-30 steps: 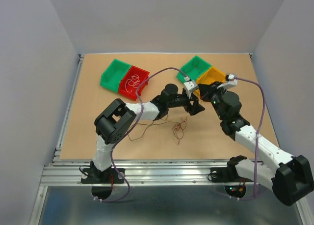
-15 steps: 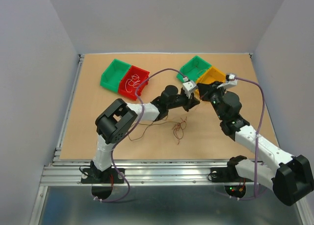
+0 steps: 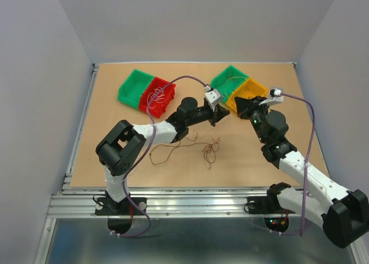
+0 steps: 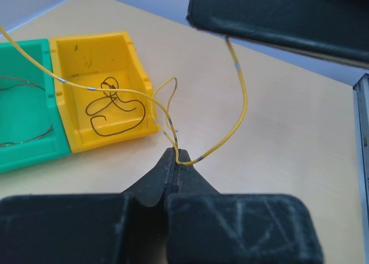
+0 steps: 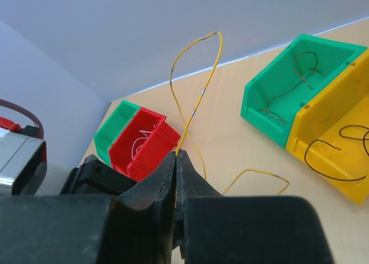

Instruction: Untangle the cables

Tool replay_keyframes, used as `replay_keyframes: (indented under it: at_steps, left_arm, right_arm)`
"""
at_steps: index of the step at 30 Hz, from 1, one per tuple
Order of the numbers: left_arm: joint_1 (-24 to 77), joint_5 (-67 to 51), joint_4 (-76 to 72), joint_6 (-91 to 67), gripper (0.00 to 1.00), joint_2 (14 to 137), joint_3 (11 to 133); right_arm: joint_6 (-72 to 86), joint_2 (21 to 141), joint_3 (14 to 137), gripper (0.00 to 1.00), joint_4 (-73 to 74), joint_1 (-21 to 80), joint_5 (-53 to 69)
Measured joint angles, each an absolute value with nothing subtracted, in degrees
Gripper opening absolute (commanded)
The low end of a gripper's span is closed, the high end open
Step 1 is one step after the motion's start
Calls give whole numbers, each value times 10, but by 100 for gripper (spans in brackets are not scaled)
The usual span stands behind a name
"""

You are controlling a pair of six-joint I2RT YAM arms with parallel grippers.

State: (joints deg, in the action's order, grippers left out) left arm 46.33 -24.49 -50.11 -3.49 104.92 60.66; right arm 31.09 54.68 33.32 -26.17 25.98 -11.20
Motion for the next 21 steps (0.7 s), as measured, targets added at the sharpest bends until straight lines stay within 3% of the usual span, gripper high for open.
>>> replay_keyframes:
  at_steps: [9, 12, 13, 14, 21]
  left_arm:
    - [464, -270, -501, -35, 11, 1045, 607]
    - [464, -271, -502, -35, 25, 1045, 607]
    - [464, -272, -503, -35, 38, 1045, 607]
    - [464, -273, -504, -36, 40, 1045, 607]
    - [464, -281, -511, -35, 40, 1045, 605]
  right_arm:
    - [311, 547, 333, 3, -261, 260, -110]
    - [311, 552, 334, 3, -261, 260, -105]
    - [311, 555, 334, 2, -261, 260, -103]
    - [311, 558, 334, 2, -259, 260, -101]
    - [313, 572, 355, 1, -244, 260, -84]
